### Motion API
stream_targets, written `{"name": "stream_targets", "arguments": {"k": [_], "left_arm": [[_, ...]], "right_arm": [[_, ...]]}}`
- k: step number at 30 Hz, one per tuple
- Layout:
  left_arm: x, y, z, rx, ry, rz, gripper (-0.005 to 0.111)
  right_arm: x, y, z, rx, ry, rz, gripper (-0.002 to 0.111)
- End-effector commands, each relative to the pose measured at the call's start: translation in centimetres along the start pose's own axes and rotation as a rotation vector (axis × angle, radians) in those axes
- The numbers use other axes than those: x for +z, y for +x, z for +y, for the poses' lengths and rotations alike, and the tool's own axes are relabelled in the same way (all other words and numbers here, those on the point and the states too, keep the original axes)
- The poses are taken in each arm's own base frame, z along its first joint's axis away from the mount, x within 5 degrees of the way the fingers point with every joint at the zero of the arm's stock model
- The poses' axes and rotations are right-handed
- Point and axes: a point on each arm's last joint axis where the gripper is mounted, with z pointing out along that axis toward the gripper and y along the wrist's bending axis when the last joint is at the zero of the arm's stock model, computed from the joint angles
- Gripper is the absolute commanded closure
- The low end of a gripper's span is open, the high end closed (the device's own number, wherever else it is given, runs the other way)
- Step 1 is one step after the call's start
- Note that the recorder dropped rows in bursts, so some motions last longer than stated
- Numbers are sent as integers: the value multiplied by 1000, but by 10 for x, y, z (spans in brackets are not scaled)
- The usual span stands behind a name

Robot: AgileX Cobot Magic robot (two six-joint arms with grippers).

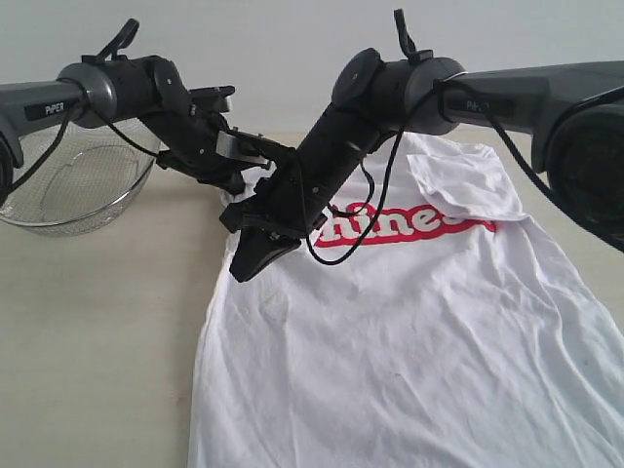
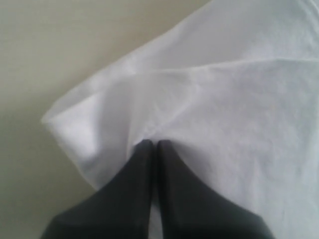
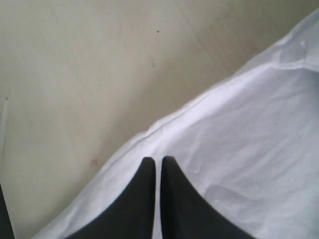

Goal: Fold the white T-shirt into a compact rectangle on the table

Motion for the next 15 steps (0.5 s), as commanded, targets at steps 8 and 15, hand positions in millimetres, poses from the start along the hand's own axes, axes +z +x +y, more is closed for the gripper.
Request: {"name": "stream_targets", "arguments": {"k": [8, 15], "left_arm": [[-1, -5, 13, 46, -100, 41, 102], [-31, -17, 1, 21, -40, 33, 102]], "right_arm": [[-4, 0, 3, -6, -1, -2, 108], [-4, 2, -1, 2, 40, 29, 108]]}}
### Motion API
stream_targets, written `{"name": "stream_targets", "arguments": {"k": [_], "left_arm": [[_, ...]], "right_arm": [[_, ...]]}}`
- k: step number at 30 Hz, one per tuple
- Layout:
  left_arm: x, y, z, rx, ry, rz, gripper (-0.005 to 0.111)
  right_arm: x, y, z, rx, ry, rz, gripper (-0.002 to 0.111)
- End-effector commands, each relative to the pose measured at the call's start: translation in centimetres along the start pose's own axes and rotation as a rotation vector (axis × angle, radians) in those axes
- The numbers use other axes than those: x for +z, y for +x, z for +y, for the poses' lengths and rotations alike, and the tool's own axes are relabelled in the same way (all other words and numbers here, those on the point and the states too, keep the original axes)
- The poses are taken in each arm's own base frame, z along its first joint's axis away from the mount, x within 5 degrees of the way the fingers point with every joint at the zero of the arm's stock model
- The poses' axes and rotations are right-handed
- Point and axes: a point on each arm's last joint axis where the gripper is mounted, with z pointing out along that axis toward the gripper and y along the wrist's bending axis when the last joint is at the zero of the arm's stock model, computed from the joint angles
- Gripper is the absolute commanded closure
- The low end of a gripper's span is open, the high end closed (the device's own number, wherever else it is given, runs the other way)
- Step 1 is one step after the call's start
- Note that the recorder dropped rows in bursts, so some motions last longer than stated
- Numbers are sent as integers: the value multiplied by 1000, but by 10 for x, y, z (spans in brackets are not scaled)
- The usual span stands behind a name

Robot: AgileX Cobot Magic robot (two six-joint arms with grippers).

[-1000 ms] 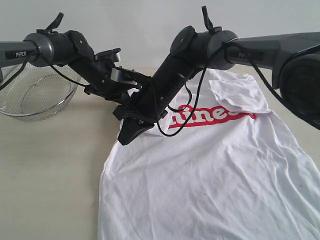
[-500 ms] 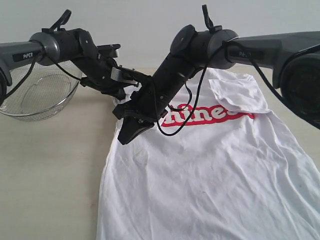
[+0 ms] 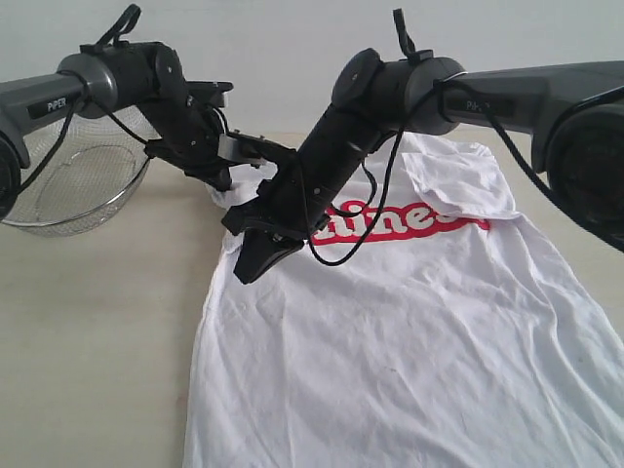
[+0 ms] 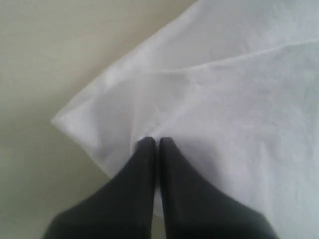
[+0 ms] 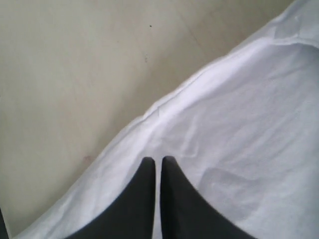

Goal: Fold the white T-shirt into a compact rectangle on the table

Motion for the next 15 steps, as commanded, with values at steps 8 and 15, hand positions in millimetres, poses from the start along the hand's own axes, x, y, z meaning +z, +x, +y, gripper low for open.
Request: {"name": "stream_targets", "arguments": {"k": [8, 15], "left_arm": [[-26, -2, -37, 4, 205, 24, 102], [7, 16, -28, 19, 92, 127, 102]], "right_arm": [[-6, -1, 0, 1, 36, -10, 108], [-7, 0, 0, -4, 45, 0, 108]]}}
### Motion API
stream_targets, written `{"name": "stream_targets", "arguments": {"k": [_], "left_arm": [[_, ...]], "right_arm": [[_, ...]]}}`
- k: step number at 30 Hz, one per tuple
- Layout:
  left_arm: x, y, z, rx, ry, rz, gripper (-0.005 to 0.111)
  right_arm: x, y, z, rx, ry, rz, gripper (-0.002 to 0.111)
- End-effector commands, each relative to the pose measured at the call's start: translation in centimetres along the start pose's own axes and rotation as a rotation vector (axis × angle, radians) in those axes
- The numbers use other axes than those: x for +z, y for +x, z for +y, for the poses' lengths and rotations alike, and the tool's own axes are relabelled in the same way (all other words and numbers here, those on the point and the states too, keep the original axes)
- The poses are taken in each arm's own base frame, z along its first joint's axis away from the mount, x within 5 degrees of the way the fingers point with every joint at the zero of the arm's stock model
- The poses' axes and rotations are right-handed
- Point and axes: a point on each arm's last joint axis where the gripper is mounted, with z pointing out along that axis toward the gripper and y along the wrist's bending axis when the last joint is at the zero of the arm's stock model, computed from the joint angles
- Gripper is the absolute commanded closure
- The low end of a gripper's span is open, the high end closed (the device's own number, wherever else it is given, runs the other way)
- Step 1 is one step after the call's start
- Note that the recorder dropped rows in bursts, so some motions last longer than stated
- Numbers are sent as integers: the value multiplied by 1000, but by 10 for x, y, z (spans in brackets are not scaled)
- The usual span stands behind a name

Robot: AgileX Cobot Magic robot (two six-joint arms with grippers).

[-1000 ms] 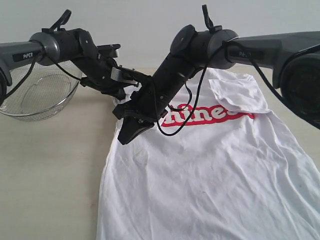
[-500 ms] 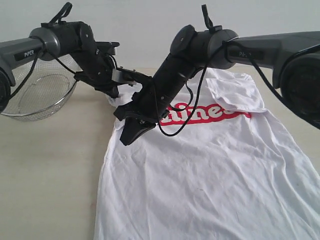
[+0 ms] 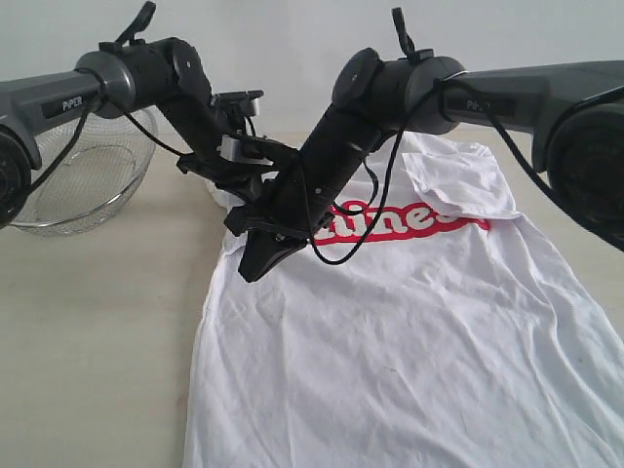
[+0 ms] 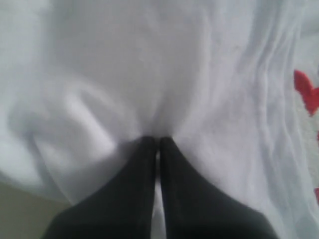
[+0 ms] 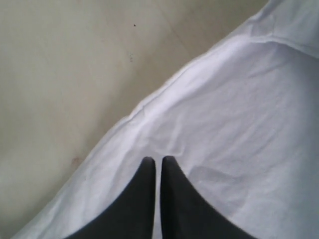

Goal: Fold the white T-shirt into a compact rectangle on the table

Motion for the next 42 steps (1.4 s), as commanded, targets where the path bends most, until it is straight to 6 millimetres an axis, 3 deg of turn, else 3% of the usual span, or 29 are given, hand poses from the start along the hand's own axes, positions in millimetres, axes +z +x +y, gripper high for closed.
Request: {"name": "stream_targets", "arguments": {"k": [1, 5, 14, 18, 22, 27, 34, 38, 42], "left_arm": [[6, 6, 18, -24, -89, 42, 102], [3, 7, 30, -66, -105, 46, 102], [-4, 4, 18, -81, -3, 32, 102], [-21, -4, 9, -74, 46, -18, 102], [-46, -11, 3, -60, 47, -68, 102], [-72, -16, -1, -50, 48, -102, 102], [-86, -4, 6, -89, 110, -49, 102], [-99, 15, -1, -133, 207, -72, 102], [-124, 38, -15, -233, 268, -135, 102]], "right_arm": [[-6, 0, 2, -14, 16, 5, 108], [-8, 0, -1, -8, 20, -5, 108], [-26, 1, -12, 20, 31, -48, 108], [-44, 0, -18, 31, 58, -102, 108], [-73, 2, -36, 90, 92, -185, 108], [-108, 19, -71, 183, 98, -249, 108], [-150, 60, -104, 273, 122, -301, 108], [-170, 91, -115, 354, 71, -453, 108], [-166, 90, -103, 323, 5, -418, 108]]}}
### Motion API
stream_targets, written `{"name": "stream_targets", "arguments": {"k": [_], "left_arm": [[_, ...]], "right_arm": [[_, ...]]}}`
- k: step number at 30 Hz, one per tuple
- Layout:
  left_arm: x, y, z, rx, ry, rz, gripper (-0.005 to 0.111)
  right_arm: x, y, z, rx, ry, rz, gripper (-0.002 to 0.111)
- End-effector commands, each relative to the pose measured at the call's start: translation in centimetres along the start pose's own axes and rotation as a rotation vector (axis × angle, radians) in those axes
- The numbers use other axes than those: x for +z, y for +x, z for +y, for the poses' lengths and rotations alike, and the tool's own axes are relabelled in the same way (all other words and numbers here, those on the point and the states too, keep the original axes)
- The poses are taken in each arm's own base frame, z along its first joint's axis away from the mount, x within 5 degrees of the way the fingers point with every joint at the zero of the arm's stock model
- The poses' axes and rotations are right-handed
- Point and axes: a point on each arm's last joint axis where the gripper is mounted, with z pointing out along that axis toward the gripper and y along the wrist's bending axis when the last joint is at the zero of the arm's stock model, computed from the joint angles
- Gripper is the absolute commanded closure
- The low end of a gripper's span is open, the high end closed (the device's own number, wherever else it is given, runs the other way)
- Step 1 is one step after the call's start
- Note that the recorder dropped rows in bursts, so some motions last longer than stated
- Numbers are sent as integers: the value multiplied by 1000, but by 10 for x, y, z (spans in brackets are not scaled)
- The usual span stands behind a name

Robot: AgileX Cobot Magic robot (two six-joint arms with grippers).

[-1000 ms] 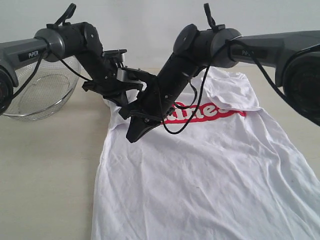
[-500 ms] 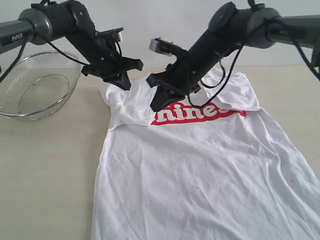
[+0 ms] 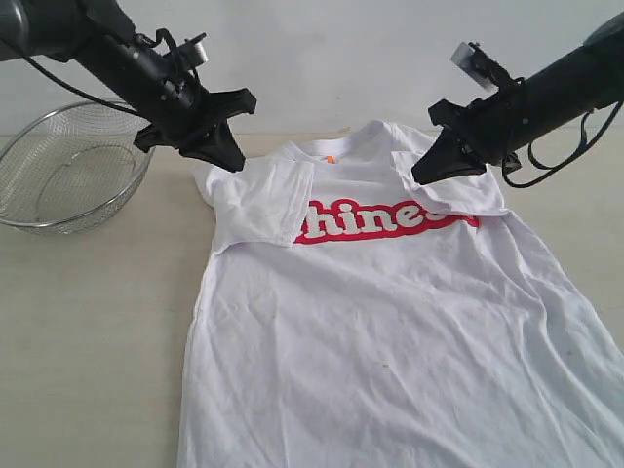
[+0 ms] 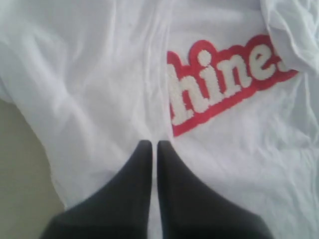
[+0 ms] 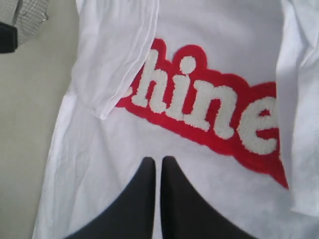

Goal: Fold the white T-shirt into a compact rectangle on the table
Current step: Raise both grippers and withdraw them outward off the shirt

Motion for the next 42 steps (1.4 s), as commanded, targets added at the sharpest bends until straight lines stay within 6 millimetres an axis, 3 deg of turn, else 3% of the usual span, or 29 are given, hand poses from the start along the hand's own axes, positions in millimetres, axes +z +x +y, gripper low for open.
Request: {"name": "stream_targets", "arguments": {"k": [1, 4, 6, 9, 12, 20, 25, 29, 36, 42], "left_arm": [[-26, 20, -18, -61, 79, -68, 102], [-25, 64, -32, -76, 67, 1, 102], [-30, 89, -35, -102, 48, -22, 102], [-45, 126, -37, -143, 55, -107, 102], [-63, 156, -52, -94, 194, -148, 102], [-84, 187, -63, -26, 299, -245, 102], [-86, 214, -59, -28, 300, -234, 102], [-84, 232, -55, -26, 286, -218, 102], [-94, 262, -50, -88, 278, -296, 102], [-100, 285, -49, -74, 286, -305, 102]], "right_arm": [[3, 3, 19, -40, -74, 37, 108], [17, 8, 34, -41, -97, 76, 108], [7, 20, 30, -10, -54, 60, 108], [-11, 53, 23, 80, 20, 29, 108], [-34, 73, 47, 97, 56, -44, 108], [-92, 88, 115, -20, 65, -160, 108], [-110, 117, 133, -61, 142, -133, 108], [-116, 137, 137, -81, 211, -188, 108], [-109, 160, 125, 2, 290, -168, 108], [-114, 174, 99, 148, 325, -199, 108]]}}
